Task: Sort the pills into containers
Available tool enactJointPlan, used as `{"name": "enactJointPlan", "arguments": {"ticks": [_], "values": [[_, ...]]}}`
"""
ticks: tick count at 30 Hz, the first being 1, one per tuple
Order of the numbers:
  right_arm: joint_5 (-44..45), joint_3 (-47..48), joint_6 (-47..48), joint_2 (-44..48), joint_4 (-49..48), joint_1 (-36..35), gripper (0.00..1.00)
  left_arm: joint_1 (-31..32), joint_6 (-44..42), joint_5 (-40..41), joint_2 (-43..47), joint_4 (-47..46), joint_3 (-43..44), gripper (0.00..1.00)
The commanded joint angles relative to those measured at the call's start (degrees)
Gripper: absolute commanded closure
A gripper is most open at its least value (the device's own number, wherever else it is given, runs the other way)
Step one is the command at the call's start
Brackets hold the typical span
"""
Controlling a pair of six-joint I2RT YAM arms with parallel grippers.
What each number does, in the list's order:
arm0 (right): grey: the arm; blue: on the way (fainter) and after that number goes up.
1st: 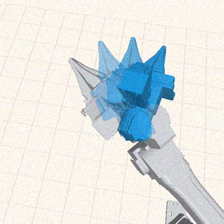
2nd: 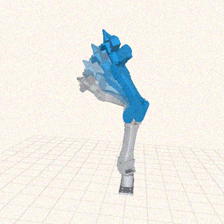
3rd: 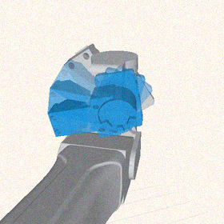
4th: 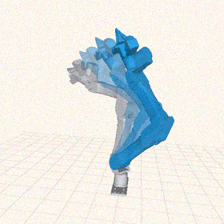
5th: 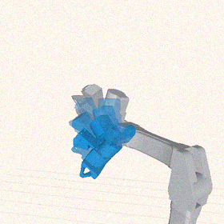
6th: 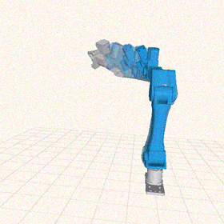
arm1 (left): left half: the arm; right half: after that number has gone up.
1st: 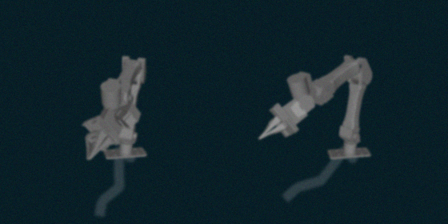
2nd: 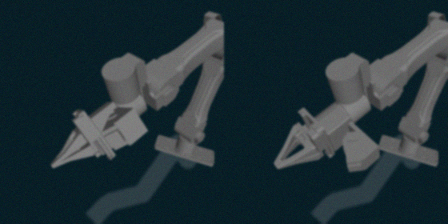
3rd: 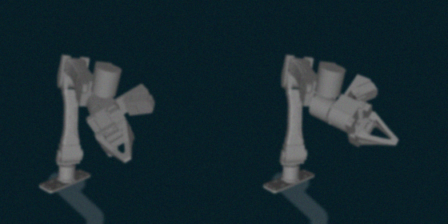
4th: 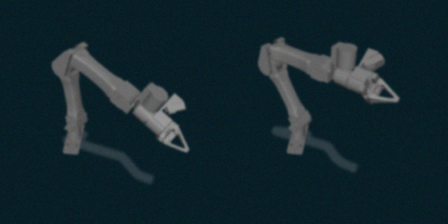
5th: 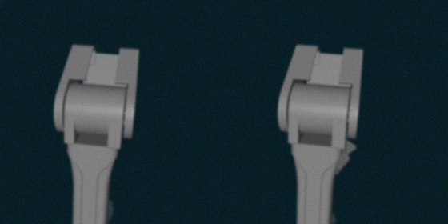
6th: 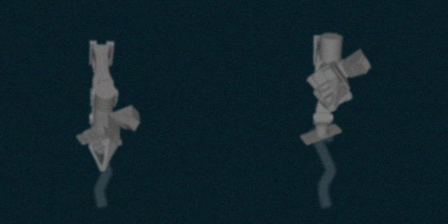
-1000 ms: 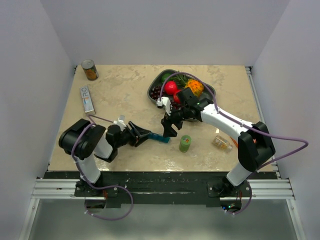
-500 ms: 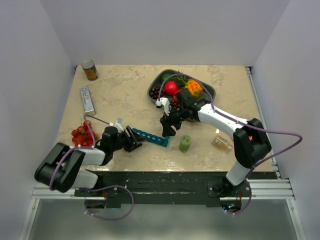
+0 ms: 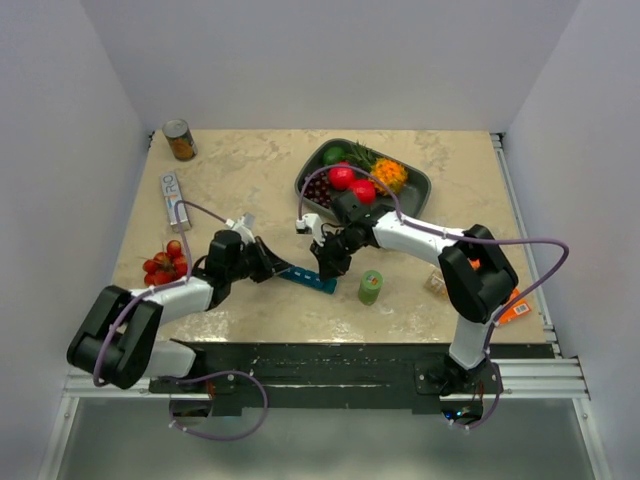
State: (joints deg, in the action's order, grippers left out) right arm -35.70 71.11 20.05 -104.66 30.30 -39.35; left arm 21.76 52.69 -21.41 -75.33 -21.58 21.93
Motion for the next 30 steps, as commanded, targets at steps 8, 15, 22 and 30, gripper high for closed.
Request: {"name": "enactJointPlan", "arguments": {"ticks": [8, 15, 22, 30], "values": [[-4.5, 5.3, 2.8, 2.3, 3.5, 0.1, 0.98, -0.4, -3.8, -3.0, -9.2, -5.1, 2.9, 1.00], [-1.8, 3.5, 0.3, -1.8, 0.5, -0.3, 0.98, -0.4, -4.3, -1.7, -11.6, -5.7, 1.3, 1.00], [6.9, 8.0, -0.7, -12.8, 4.1, -1.0, 1.00, -0.5, -4.6, -0.9, -11.9, -5.1, 0.7, 1.00], [4.2, 9.7, 2.2, -7.4, 5.9, -0.9, 1.00, -0.5, -4.9, -1.3, -11.7, -5.5, 0.4, 1.00]]}}
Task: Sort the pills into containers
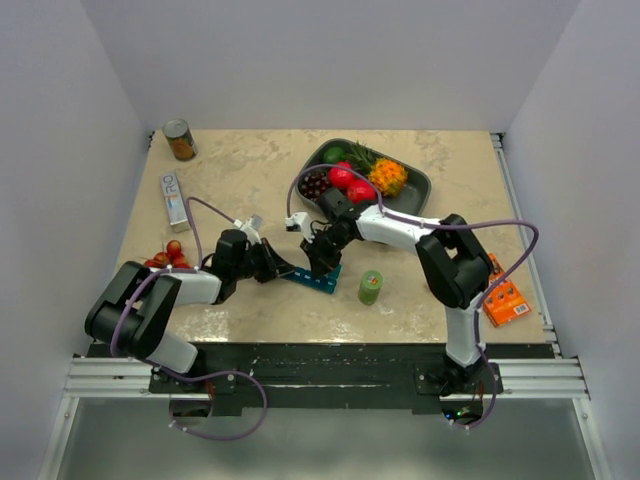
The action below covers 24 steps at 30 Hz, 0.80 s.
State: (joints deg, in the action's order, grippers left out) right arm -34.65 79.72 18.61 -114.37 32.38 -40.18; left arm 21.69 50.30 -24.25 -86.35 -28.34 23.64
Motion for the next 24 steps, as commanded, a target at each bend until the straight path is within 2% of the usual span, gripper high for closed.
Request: {"name": "enactJointPlan", "arguments": {"ticks": [1, 5, 10, 14, 17, 19, 24], "values": [[1.9, 1.6, 4.3, 4.0, 5.3, 0.0, 1.00, -0.4, -2.6, 1.6, -0.7, 1.3, -1.3, 1.00], [-4.3, 3.4, 6.7, 9.0, 7.4, 0.0, 0.97, -0.5, -2.4, 1.2, -0.1, 1.2, -1.2, 1.00], [-5.5, 0.6, 6.7, 10.3, 6.2, -0.2, 0.96, -0.5, -2.3, 1.0, 0.1, 1.3, -1.0, 1.00], [-4.5, -2.3, 5.3, 7.2, 3.6, -0.9, 0.96, -0.5, -2.3, 0.8, 0.0, 1.4, -0.9, 1.00], [-2.6, -1.8, 4.7, 1.4, 3.7, -1.3, 0.96, -0.5, -2.3, 0.6, -0.1, 1.3, -1.0, 1.00], [1.8, -0.3, 4.1, -2.3, 4.4, -1.3, 0.97, -0.5, -2.3, 0.5, -0.1, 1.4, -1.1, 1.00], [2.3, 0.5, 4.6, -2.4, 5.9, -1.1, 0.97, -0.5, -2.4, 0.2, -0.1, 1.1, -1.2, 1.00]]}}
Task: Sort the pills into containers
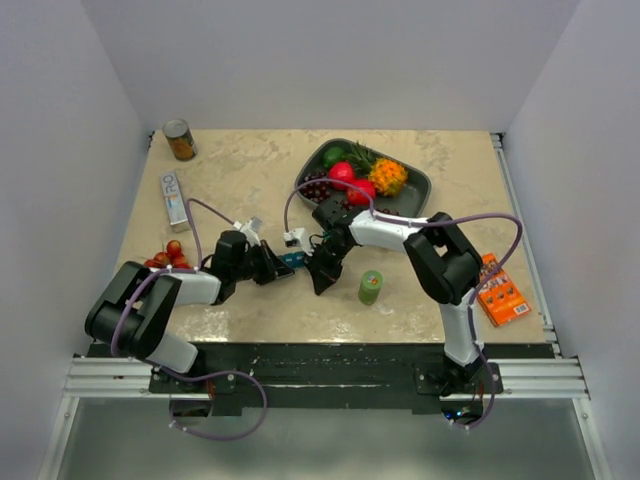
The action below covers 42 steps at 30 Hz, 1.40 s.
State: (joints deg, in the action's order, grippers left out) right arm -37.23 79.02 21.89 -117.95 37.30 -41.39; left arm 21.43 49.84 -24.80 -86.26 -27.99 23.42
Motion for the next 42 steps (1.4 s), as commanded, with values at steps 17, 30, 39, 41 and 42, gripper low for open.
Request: {"name": "enactJointPlan", "arguments": {"ticks": [17, 30, 39, 41, 42], "values": [[-5.7, 9.0, 12.8, 20.4, 12.6, 8.0, 0.67, -0.2, -5.7, -3.0, 10.1, 4.3, 3.5, 0.89], [-12.1, 0.2, 16.5, 28.6, 9.8, 15.1, 0.24, 0.5, -48.2, 2.0, 4.2, 31.1, 25.8, 0.27], [-15.9, -3.9, 14.5, 32.2, 5.9, 20.2, 0.20, 7.0, -62.8, 6.8, -4.3, 38.4, 30.6, 0.22], [-16.2, -4.4, 14.0, 32.4, 5.4, 20.8, 0.20, 9.0, -63.6, 9.8, -5.8, 38.3, 31.0, 0.23], [-16.4, -4.7, 13.9, 32.6, 5.3, 20.9, 0.20, 9.5, -63.9, 10.9, -7.0, 38.4, 31.4, 0.24]]}}
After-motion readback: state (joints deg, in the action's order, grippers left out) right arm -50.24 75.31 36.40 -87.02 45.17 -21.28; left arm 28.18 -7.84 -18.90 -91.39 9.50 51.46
